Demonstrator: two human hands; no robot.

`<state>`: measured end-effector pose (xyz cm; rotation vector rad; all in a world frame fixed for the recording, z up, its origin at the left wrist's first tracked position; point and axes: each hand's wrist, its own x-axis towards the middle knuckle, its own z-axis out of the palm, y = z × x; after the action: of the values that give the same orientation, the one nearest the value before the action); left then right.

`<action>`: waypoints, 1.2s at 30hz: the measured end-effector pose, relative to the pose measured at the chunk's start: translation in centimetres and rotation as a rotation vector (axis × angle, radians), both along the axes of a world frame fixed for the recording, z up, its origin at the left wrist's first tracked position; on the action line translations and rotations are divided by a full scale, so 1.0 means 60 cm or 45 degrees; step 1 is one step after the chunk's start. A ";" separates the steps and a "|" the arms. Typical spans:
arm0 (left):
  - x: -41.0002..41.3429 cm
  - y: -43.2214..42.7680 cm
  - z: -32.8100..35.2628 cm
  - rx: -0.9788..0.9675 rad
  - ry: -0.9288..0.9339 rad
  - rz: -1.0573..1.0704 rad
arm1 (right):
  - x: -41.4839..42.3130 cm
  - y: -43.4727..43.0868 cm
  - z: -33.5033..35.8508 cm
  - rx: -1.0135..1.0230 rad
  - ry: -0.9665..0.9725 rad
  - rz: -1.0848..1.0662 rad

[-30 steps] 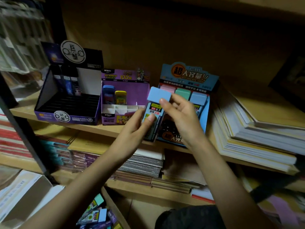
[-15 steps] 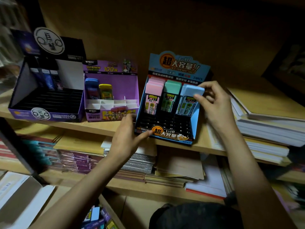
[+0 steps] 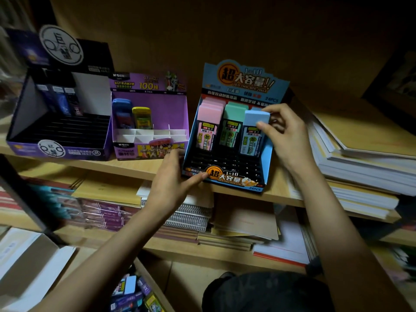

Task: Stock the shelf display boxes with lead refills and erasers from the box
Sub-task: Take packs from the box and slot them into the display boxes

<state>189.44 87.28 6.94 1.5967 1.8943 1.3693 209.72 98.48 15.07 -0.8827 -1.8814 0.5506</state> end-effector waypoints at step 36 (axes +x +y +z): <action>-0.173 -0.466 -0.487 -1.030 -0.370 0.412 | -0.256 -0.333 -0.449 -0.594 -1.568 1.032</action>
<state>179.04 59.32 -22.28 0.6884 2.1626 0.6980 194.34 78.52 -11.86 -0.7593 -3.3805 1.1135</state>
